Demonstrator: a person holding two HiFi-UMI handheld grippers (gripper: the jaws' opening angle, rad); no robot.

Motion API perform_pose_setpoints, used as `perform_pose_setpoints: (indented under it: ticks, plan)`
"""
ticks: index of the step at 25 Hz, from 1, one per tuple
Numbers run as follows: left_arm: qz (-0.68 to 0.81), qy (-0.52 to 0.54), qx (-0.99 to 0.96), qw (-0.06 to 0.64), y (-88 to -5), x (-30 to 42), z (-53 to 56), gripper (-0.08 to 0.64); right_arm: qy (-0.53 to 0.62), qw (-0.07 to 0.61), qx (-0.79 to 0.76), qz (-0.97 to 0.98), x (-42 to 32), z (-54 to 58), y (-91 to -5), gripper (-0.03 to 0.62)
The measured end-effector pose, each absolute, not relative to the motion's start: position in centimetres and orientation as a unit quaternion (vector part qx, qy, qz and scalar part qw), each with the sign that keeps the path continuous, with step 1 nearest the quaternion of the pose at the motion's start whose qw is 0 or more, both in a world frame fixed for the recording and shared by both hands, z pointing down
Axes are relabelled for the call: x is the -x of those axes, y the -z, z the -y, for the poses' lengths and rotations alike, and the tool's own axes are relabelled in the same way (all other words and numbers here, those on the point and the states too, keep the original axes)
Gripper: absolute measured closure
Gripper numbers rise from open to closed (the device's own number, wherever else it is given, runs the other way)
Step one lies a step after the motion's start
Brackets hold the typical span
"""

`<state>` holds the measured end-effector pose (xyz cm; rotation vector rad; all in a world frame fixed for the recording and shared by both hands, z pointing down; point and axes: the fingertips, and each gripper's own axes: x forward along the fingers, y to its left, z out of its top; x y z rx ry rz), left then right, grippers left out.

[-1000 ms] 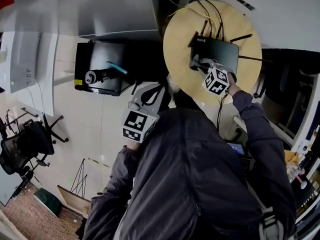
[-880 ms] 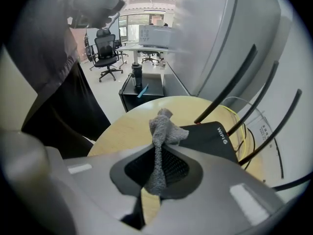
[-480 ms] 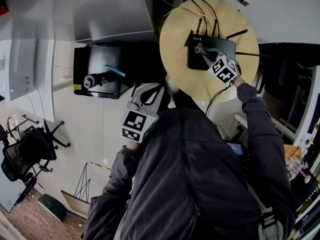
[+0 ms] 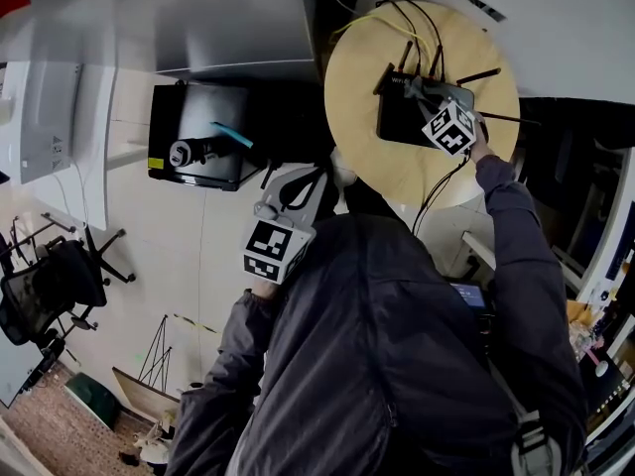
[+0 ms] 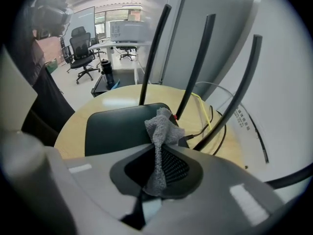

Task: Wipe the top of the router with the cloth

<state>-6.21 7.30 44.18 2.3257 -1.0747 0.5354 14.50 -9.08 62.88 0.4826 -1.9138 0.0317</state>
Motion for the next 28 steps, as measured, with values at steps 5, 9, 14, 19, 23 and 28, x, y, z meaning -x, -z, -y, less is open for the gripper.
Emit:
perform_pose_setpoints:
  ticks: [5,9,14,19,23,28]
  plan:
    - [0.386,-0.199,-0.863,0.259,-44.4,5.4,-7.1,0.560,-0.028,0.549,-0.188,0.814,-14.8,5.7,-62.9,0.565]
    - [0.376,-0.201,-0.867,0.256,-44.5,4.9,-6.7,0.560,-0.029,0.547,-0.172,0.819,-15.1,2.0,-62.9,0.565]
    - [0.365,-0.202,-0.872,0.256,-44.6,4.1,-6.2,0.560,-0.034,0.542,-0.157,0.825,-15.1,-1.4,-63.0,0.565]
    - [0.358,-0.207,-0.876,0.247,-44.3,3.2,-5.7,0.560,-0.054,0.532,-0.157,0.830,-15.7,-0.7,-62.5,0.565]
    - [0.353,-0.211,-0.876,0.251,-45.0,3.1,-6.3,0.560,-0.056,0.523,-0.243,0.815,-19.4,5.1,-61.8,0.565]
    - [0.349,-0.216,-0.877,0.251,-44.7,2.6,-6.4,0.560,-0.066,0.535,-0.295,0.789,-23.6,10.3,-62.3,0.565]
